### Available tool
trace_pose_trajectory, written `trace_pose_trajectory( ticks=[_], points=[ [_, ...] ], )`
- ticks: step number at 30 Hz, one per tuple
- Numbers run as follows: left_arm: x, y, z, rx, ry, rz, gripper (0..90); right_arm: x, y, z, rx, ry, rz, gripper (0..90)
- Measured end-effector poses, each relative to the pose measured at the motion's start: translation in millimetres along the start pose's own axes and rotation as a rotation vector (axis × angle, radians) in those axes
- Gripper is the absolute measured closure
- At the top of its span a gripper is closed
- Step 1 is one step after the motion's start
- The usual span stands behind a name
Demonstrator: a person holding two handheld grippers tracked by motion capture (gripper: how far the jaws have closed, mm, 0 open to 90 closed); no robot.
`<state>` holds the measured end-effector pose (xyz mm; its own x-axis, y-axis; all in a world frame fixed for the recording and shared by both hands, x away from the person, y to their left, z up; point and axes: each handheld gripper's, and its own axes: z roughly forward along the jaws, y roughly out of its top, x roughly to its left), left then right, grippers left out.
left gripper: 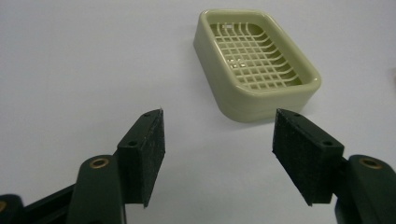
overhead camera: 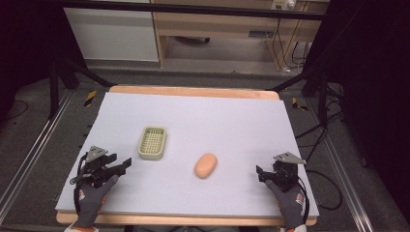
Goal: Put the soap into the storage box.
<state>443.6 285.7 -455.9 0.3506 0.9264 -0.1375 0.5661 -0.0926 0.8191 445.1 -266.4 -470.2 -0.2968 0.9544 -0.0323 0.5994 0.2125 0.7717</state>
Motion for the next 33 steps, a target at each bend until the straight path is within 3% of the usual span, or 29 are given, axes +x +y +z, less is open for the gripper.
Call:
trace_pose_trajectory(
  ticks=[12, 33],
  points=[
    [-11.1, 4.9, -2.3, -0.004, -0.021, 0.009, 29.8, 0.9, -0.2, 2.9, 0.012, 0.002, -0.005, 11.3],
    [-40.9, 30.5, -4.5, -0.028, -0.09, 0.077, 28.6, 0.9, -0.3, 0.6, 0.004, -0.014, 0.005, 9.4]
  ],
)
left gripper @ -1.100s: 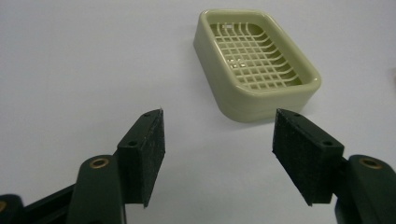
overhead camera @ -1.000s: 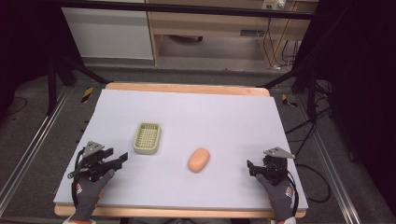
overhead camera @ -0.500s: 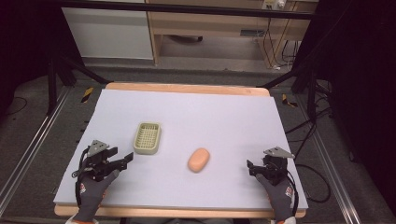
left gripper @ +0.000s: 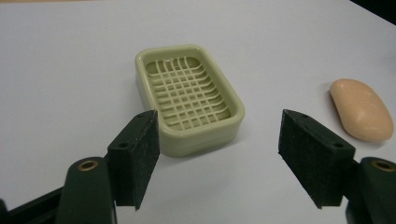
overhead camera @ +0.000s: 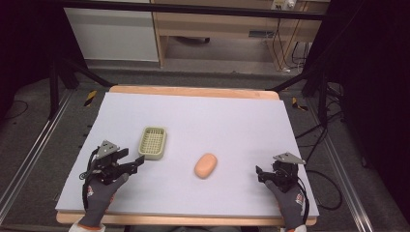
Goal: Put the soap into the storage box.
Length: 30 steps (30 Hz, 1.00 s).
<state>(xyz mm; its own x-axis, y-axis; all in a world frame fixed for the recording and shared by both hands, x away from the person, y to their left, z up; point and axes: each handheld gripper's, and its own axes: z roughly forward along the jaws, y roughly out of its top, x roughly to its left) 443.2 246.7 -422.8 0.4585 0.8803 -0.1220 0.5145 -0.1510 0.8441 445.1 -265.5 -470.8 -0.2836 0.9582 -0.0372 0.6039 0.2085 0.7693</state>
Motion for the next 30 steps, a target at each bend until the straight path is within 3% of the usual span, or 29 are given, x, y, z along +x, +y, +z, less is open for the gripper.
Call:
trace_pose_trajectory(
  ticks=[4, 16, 30],
  points=[
    [-6.2, 9.7, 3.2, 0.003, -0.008, 0.02, 28.4, -0.4, -0.1, -0.6, -0.002, -0.005, 0.004, 9.1],
    [-18.0, 18.6, 12.2, 0.003, -0.033, 0.032, 28.1, -0.8, -0.7, -0.8, -0.003, -0.006, 0.011, 9.4],
    [-46.4, 32.5, 30.6, 0.015, -0.084, 0.072, 27.9, -0.4, -0.5, -1.0, -0.002, -0.005, 0.012, 9.6]
  ],
)
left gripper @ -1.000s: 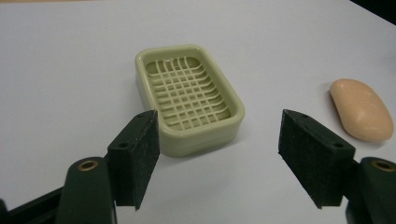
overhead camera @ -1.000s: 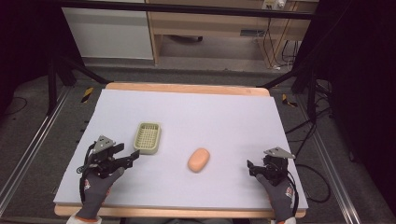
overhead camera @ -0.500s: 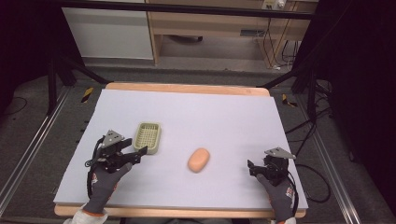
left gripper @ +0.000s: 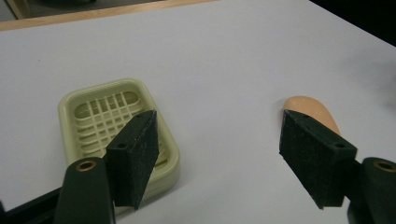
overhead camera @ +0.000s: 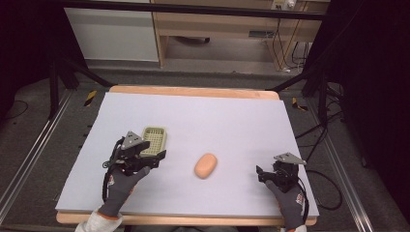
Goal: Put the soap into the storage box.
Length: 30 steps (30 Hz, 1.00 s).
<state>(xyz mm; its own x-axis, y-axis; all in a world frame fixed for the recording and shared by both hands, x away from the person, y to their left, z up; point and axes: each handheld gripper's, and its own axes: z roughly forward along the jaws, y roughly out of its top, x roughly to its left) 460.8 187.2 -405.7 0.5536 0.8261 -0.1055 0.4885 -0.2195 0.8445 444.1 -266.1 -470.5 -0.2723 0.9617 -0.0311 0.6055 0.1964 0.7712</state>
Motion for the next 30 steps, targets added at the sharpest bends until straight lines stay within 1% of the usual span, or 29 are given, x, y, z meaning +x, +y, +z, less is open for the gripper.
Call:
trace_pose_trajectory(
  ticks=[6, 7, 9, 14, 16, 19, 20, 21, 26, 30],
  points=[
    [-7.0, 4.2, 4.8, 0.002, -0.014, 0.009, 27.9, 0.5, 0.1, -0.1, 0.001, 0.004, 0.005, 10.1],
    [-9.6, 5.8, 6.4, 0.005, -0.017, 0.016, 27.9, 0.9, 0.0, -0.2, 0.002, 0.002, 0.004, 10.3],
    [-10.6, 6.4, 6.9, 0.008, -0.016, 0.023, 27.9, 1.0, -0.1, -0.2, 0.003, 0.002, 0.004, 10.6],
    [-16.0, 9.6, 11.6, 0.007, -0.024, 0.026, 27.8, 1.2, -0.2, 0.4, 0.005, 0.0, 0.001, 11.3],
    [-19.2, 11.3, 14.9, 0.015, -0.028, 0.035, 27.8, 1.5, -0.2, 0.4, 0.006, 0.0, 0.002, 11.7],
    [-22.7, 12.5, 17.7, 0.015, -0.033, 0.036, 27.8, 1.7, -0.1, 0.7, 0.006, 0.003, 0.003, 11.9],
    [-24.9, 13.3, 19.2, 0.014, -0.037, 0.038, 27.8, 1.3, -0.3, 0.8, 0.006, 0.004, -0.005, 12.3],
    [-26.4, 13.8, 20.3, 0.016, -0.039, 0.043, 27.7, 2.2, -0.1, 0.6, 0.006, 0.007, 0.004, 12.5],
    [-34.8, 15.9, 28.5, 0.028, -0.056, 0.057, 27.7, 2.1, 0.1, 0.3, 0.006, 0.011, -0.004, 13.5],
    [-37.5, 16.4, 32.1, 0.03, -0.064, 0.056, 27.7, 3.3, 0.1, 0.5, 0.007, 0.016, -0.008, 13.5]
  ],
)
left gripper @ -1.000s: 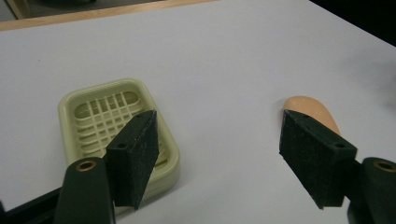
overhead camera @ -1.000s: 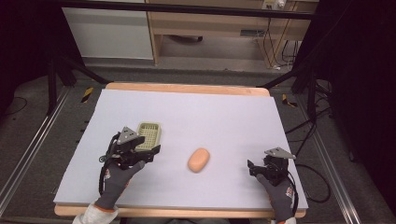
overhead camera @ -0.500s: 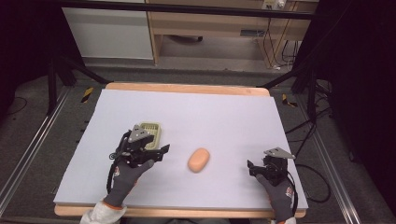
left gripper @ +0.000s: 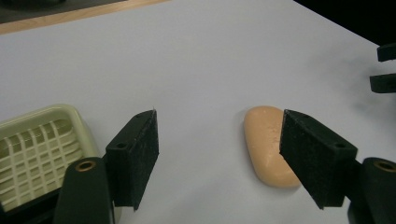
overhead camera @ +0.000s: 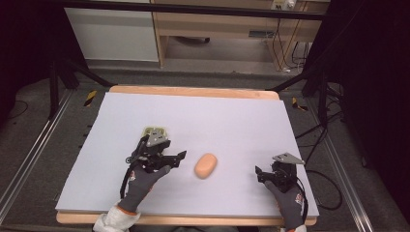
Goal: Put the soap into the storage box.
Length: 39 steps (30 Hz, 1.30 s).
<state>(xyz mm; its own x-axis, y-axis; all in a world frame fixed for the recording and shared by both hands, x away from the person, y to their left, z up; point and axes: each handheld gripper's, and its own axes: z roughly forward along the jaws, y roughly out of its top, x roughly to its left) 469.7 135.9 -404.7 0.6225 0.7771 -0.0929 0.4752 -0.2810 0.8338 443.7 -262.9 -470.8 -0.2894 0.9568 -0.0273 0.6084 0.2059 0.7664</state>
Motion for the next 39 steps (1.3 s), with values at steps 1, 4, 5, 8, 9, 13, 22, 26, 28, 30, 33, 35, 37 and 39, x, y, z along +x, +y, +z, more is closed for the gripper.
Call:
trace_pose_trajectory(
  ticks=[1, 4, 5, 8, 9, 13, 22, 26, 28, 30, 33, 35, 37, 39],
  points=[
    [-0.6, 0.1, 1.2, 0.001, 0.0, -0.001, 27.7, 0.0, 0.0, 0.0, 0.0, 0.0, 0.0, 13.5],
    [-2.5, 0.8, 3.2, 0.004, -0.003, 0.001, 27.7, 0.8, 0.1, -0.2, -0.001, 0.0, 0.003, 13.6],
    [-3.1, 1.3, 3.6, 0.004, -0.005, 0.003, 27.7, 0.3, 0.0, -0.1, -0.001, -0.002, -0.002, 13.6],
    [-4.9, 2.9, 6.0, 0.003, -0.007, 0.003, 27.7, 0.3, 0.0, 0.1, 0.001, 0.0, 0.001, 13.6],
    [-5.7, 3.4, 7.1, 0.005, -0.009, 0.005, 27.7, 0.4, -0.1, 0.1, 0.002, -0.001, 0.001, 13.6],
    [-10.7, 4.5, 15.6, 0.016, -0.014, 0.018, 27.2, 0.2, -0.3, 0.6, 0.0, -0.002, 0.006, 13.1],
    [-20.4, -1.0, 28.7, 0.045, -0.018, 0.043, 24.7, 1.3, 0.0, 0.9, 0.0, -0.01, -0.002, 11.7],
    [-25.5, -2.0, 34.4, 0.055, -0.024, 0.054, 23.6, 2.3, 0.0, 1.2, 0.001, -0.007, 0.001, 11.5],
    [-27.9, -2.3, 36.8, 0.058, -0.024, 0.057, 23.2, 2.7, -0.3, 1.8, 0.003, -0.008, -0.002, 11.4],
    [-29.4, -2.5, 39.0, 0.067, -0.028, 0.065, 23.2, 2.7, -0.3, 2.0, 0.003, -0.01, -0.003, 11.3],
    [-31.9, -3.2, 42.8, 0.072, -0.029, 0.066, 23.0, 2.8, -0.2, 1.5, 0.003, -0.005, 0.005, 11.3],
    [-33.4, -4.0, 45.3, 0.085, -0.029, 0.077, 22.8, 2.2, -0.3, 1.8, 0.001, -0.001, 0.004, 11.2],
    [-35.1, -5.3, 47.6, 0.09, -0.03, 0.081, 22.8, 2.2, -0.3, 1.8, 0.002, -0.001, 0.006, 11.2],
    [-38.2, -7.7, 52.3, 0.107, -0.031, 0.091, 22.8, 2.5, -0.3, 2.1, 0.003, 0.0, 0.009, 11.2]
  ],
)
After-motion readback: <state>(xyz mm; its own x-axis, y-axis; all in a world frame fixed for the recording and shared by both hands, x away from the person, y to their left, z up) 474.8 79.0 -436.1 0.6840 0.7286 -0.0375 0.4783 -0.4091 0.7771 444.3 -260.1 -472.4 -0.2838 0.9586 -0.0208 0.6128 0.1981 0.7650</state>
